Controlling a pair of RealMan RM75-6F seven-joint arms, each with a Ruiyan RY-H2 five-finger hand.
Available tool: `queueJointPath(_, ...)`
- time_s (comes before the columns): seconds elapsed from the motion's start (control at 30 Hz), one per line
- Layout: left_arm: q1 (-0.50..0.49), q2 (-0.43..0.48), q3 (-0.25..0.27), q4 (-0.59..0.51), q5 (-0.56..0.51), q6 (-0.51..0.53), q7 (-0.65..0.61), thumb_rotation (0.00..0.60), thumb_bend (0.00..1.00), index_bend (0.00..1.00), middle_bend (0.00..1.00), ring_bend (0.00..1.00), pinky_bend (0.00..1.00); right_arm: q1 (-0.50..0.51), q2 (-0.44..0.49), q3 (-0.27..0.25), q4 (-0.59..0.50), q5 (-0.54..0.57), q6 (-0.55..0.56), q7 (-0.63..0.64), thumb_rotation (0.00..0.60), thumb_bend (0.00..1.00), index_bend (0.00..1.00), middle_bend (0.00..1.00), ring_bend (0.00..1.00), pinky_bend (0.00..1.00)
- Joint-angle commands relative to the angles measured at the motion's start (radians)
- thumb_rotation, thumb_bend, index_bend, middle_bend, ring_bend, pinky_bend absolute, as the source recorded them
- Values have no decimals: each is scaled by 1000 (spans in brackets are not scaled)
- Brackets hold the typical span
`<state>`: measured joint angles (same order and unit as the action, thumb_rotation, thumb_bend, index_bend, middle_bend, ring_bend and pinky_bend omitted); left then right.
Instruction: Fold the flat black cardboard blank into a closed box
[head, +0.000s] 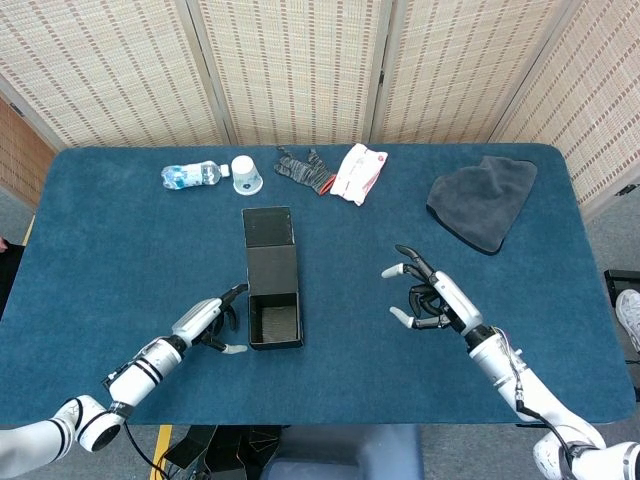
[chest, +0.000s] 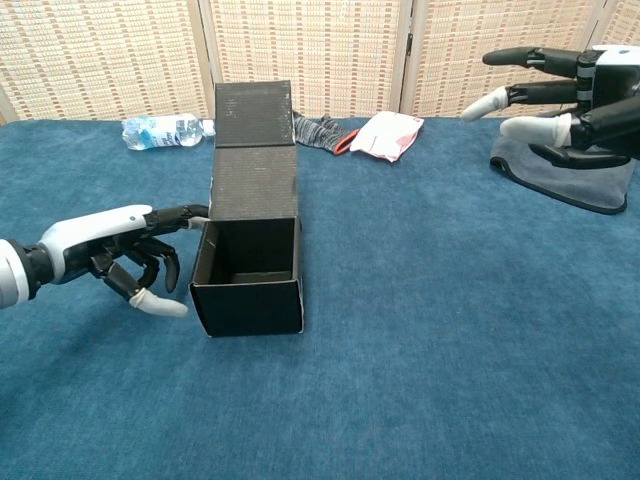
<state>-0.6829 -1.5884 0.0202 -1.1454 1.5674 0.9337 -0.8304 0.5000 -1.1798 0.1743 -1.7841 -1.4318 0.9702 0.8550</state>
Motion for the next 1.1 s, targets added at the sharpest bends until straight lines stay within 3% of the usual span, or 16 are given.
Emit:
queueJointPath(0.03, -7, -11, 5, 9, 5, -6, -13, 600, 100, 0, 0, 535, 712, -3, 0, -4, 5, -2, 5, 8, 600, 317, 0, 256, 748, 985)
queueJointPath(0.67, -20, -87, 1, 75, -11, -13, -114, 600, 98, 0, 4, 581, 719, 4, -21, -19, 44, 7, 3, 35, 600, 317, 0, 256, 748, 985)
queueJointPath(0.77, -21, -91, 3, 81, -7, -10, -151, 600, 98, 26, 77, 594, 720, 6, -24, -18, 47, 11, 2, 38, 600, 317, 0, 256, 747, 985)
queueJointPath(0.9, -24, -86, 12, 88, 10, 2, -224, 600, 98, 137, 207, 624, 720, 7, -30, -17, 51, 19, 1, 39, 600, 317, 0, 256, 747, 985)
queueJointPath(1.1, -22, -88, 22, 119, 43, 56, -284, 600, 98, 205, 280, 639, 721, 13, -43, -9, 55, 36, -4, 42, 600, 317, 0, 262, 718, 985)
